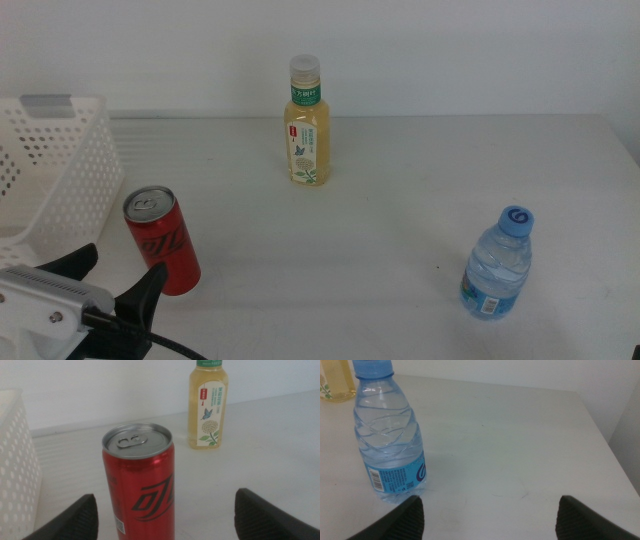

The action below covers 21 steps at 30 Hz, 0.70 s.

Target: Use arms to grab the bottles and put them into the dustbin to the left of the table.

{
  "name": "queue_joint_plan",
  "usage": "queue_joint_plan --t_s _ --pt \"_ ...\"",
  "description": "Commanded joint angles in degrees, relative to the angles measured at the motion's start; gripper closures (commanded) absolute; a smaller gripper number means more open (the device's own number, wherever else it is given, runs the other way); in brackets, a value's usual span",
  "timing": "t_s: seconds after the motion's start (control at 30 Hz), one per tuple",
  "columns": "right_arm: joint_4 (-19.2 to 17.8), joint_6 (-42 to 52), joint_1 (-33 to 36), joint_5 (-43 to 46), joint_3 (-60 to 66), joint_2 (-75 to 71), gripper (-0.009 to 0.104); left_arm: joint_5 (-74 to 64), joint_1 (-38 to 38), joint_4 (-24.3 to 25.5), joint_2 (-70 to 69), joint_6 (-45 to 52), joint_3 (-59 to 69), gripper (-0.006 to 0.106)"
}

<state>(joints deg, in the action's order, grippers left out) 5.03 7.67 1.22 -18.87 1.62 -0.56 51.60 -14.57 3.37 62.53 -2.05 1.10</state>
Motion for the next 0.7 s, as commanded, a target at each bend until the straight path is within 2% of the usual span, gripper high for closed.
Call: queue_joint_plan --t_s 0.0,0.27,0.67 --pt "-0.2 0.6 -0.3 4.1 -0.4 -1.6 0.0 4.9 -0.3 -0.3 -0.2 -1.0 0.9 0.012" --pt "-0.2 0.6 -0.3 4.1 -0.4 -1.6 0.0 7.5 -0.3 -2.8 2.9 -2.5 0.7 0.012" --pt "-0.2 0.6 -0.3 4.1 -0.4 -1.6 0.0 19.0 -0.3 -2.8 19.5 -3.9 -3.3 0.012"
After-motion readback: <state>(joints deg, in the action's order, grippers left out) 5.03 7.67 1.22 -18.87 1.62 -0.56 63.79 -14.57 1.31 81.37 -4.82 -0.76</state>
